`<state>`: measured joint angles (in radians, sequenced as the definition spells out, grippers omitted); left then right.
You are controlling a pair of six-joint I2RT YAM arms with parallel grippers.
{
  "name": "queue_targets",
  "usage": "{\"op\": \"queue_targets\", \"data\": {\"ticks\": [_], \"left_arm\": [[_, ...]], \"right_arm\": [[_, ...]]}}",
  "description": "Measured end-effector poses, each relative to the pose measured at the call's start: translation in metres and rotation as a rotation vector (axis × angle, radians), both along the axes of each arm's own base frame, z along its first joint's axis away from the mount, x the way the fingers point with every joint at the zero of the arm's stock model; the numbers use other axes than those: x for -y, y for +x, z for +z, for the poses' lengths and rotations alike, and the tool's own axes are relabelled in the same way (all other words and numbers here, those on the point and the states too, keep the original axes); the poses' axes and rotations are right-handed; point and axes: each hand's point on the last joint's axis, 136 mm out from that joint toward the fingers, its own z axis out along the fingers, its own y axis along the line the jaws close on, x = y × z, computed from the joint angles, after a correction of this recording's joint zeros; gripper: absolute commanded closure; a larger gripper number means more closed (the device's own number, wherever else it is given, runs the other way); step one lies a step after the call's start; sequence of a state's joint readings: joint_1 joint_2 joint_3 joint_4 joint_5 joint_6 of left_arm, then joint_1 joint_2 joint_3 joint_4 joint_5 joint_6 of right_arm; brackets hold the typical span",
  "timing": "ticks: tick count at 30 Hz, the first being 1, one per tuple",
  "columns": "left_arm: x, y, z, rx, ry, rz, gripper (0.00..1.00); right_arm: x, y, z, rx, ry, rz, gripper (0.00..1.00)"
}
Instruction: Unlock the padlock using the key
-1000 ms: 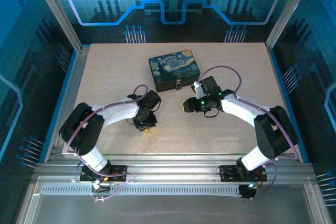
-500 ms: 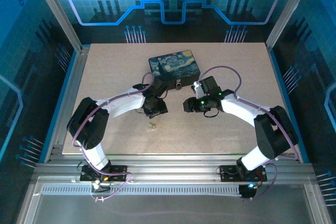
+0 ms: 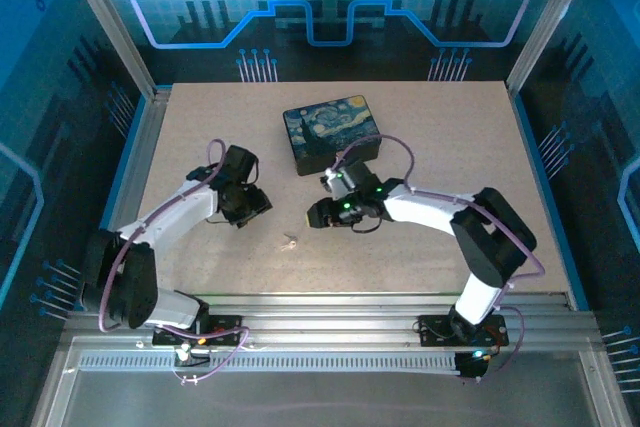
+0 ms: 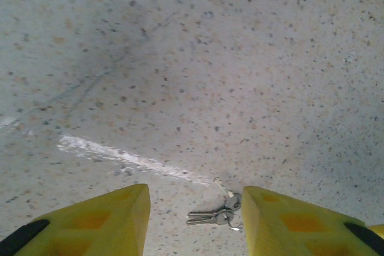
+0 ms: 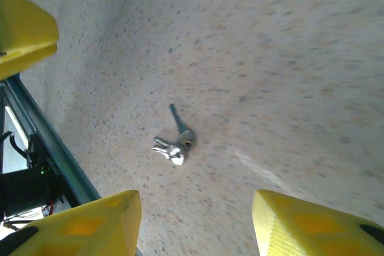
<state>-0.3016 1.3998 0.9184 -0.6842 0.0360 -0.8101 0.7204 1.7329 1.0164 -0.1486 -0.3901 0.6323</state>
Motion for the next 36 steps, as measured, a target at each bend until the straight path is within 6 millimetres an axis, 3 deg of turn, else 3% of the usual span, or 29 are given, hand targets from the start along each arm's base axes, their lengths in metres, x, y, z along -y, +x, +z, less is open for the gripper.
{"op": "queue_targets", "data": {"ticks": [7, 18, 25, 31, 36], "left_arm": [[-0.001, -0.006, -0.003, -0.010, -0.018, -0.003, 0.54], [0.000, -0.013, -0.011, -0.032, -0.028, -0.010, 0.54], [0.000, -0.013, -0.010, -0.025, -0.024, -0.024, 0.53], [0.001, -0.013, -0.010, -0.021, -0.022, -0.036, 0.54], [0.022, -0.016, -0.011, -0.020, -0.059, -0.095, 0.54]], "right_arm": [[-0.039, -0.015, -0.020, -0.018, -0.051, 0.067, 0.51], [-0.057, -0.020, -0.047, -0.041, -0.150, 0.093, 0.56], [-0.052, -0.019, -0.056, -0.019, -0.233, 0.082, 0.74], [-0.047, -0.016, -0.060, -0.016, -0.246, 0.055, 0.83], [-0.043, -0.014, -0.059, -0.013, -0.196, 0.036, 0.88]]}}
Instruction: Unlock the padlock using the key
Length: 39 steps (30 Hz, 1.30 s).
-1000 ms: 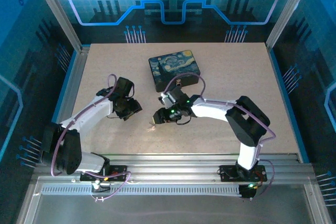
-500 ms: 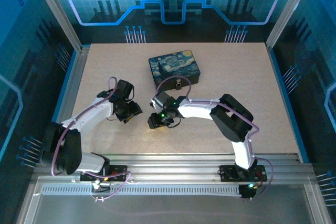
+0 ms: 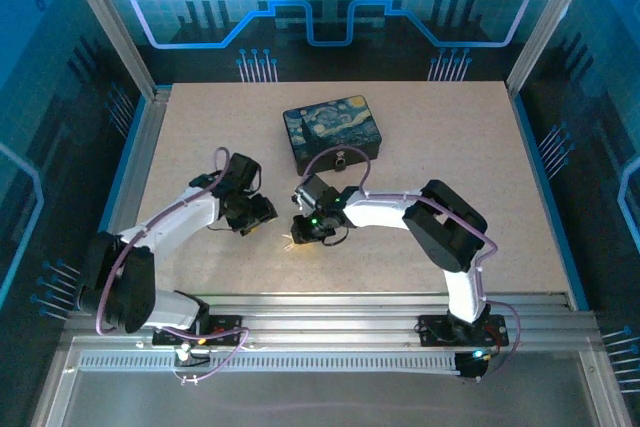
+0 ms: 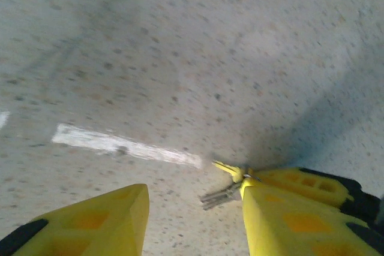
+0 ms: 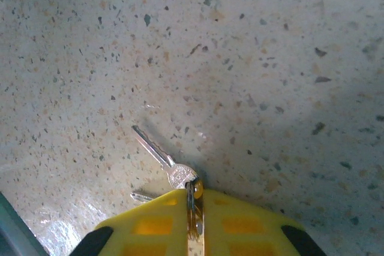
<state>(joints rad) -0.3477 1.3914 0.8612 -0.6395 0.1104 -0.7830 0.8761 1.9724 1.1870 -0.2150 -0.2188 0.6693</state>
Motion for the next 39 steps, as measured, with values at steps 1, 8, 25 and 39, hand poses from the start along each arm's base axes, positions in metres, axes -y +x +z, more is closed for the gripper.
{"op": "queue_targets", "data": {"ticks": [1, 8, 25, 39], "left_arm": [[0.007, 0.000, -0.001, -0.001, -0.014, -0.015, 0.54], [0.031, -0.019, -0.033, -0.085, -0.091, -0.019, 0.54], [0.053, 0.005, -0.040, -0.033, -0.207, 0.021, 0.64], [0.052, 0.006, -0.052, -0.009, -0.209, 0.011, 0.85]], "right_arm": [[0.000, 0.000, 0.000, 0.001, 0.006, 0.000, 0.89], [0.005, 0.006, 0.000, 0.003, 0.083, -0.010, 0.91], [0.008, 0.011, 0.000, 0.002, 0.159, -0.022, 0.92], [0.009, 0.012, 0.001, -0.003, 0.172, -0.020, 0.91]]}}
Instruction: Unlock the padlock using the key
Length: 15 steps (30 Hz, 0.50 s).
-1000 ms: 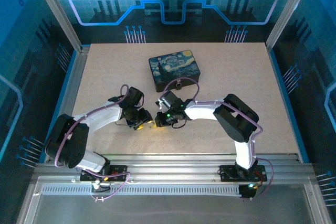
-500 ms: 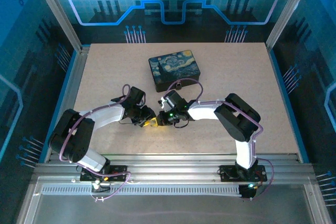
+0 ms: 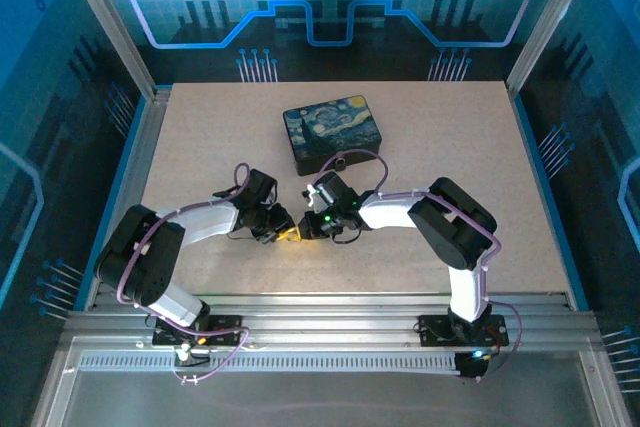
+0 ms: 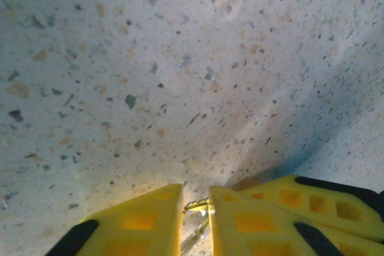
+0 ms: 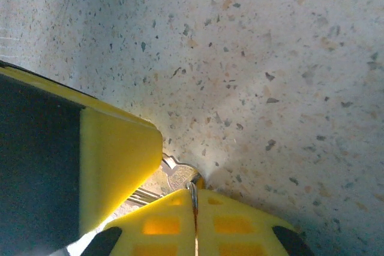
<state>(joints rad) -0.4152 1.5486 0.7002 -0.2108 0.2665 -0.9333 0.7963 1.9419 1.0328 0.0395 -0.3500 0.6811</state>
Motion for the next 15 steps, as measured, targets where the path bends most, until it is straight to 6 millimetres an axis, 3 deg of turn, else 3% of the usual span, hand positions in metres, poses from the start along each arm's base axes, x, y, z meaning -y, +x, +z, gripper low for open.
{"op": "queue_targets", "data": {"ticks": [5, 11, 15], "left_arm": [[0.003, 0.008, 0.003, 0.054, -0.014, -0.018, 0.99], [0.002, 0.012, 0.007, 0.104, 0.006, -0.053, 1.00], [0.000, 0.013, 0.016, 0.148, 0.026, -0.088, 1.00]], "right_arm": [[0.001, 0.001, 0.000, -0.002, 0.001, -0.002, 0.88], [0.003, 0.000, 0.004, -0.007, 0.014, 0.005, 0.71], [0.025, 0.000, 0.009, -0.005, -0.004, -0.016, 0.66]]}}
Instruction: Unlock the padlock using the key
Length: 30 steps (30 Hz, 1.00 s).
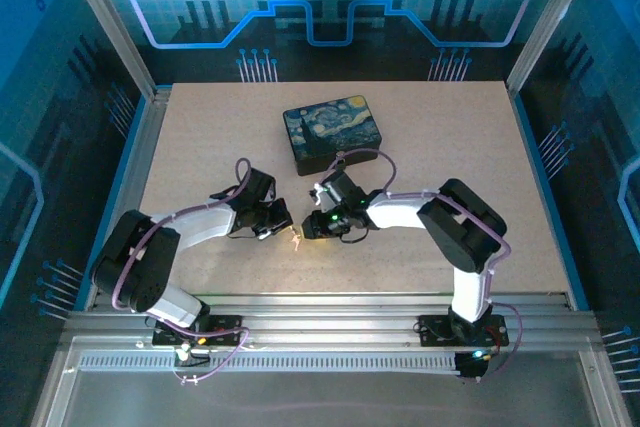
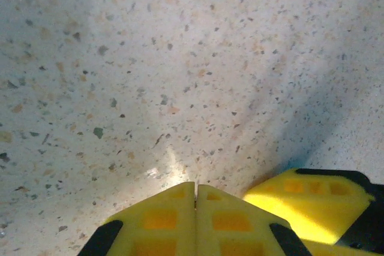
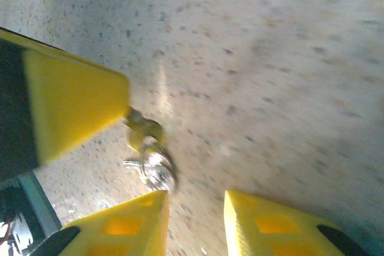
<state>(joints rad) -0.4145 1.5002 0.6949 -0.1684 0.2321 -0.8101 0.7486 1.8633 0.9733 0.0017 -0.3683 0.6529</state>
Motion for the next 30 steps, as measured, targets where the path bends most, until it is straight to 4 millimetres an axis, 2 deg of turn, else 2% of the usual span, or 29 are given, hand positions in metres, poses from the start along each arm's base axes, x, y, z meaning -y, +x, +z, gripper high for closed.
{"op": "queue_targets", "data": {"ticks": [2, 5, 9, 12, 14, 19, 30], "left_arm": [[0.001, 0.002, 0.008, 0.028, 0.001, -0.020, 1.00], [0.005, 0.011, 0.027, 0.089, -0.011, -0.046, 1.00], [0.017, 0.022, 0.054, 0.160, -0.062, -0.091, 1.00], [0.028, 0.023, 0.070, 0.198, -0.112, -0.140, 1.00], [0.033, 0.023, 0.079, 0.217, -0.146, -0.166, 1.00], [0.045, 0.021, 0.097, 0.258, -0.221, -0.225, 1.00], [0.064, 0.019, 0.122, 0.317, -0.347, -0.307, 1.00]], "right_arm": [[0.012, 0.006, 0.008, 0.009, 0.001, -0.022, 0.63], [0.020, 0.016, 0.030, 0.053, 0.040, -0.032, 0.58], [0.016, 0.018, 0.066, 0.121, 0.147, 0.032, 0.53], [0.015, 0.016, 0.084, 0.155, 0.231, 0.087, 0.51], [0.021, 0.017, 0.088, 0.160, 0.270, 0.097, 0.51], [0.041, 0.021, 0.084, 0.139, 0.321, 0.079, 0.51], [0.032, 0.013, 0.108, 0.185, 0.447, 0.166, 0.53]]}}
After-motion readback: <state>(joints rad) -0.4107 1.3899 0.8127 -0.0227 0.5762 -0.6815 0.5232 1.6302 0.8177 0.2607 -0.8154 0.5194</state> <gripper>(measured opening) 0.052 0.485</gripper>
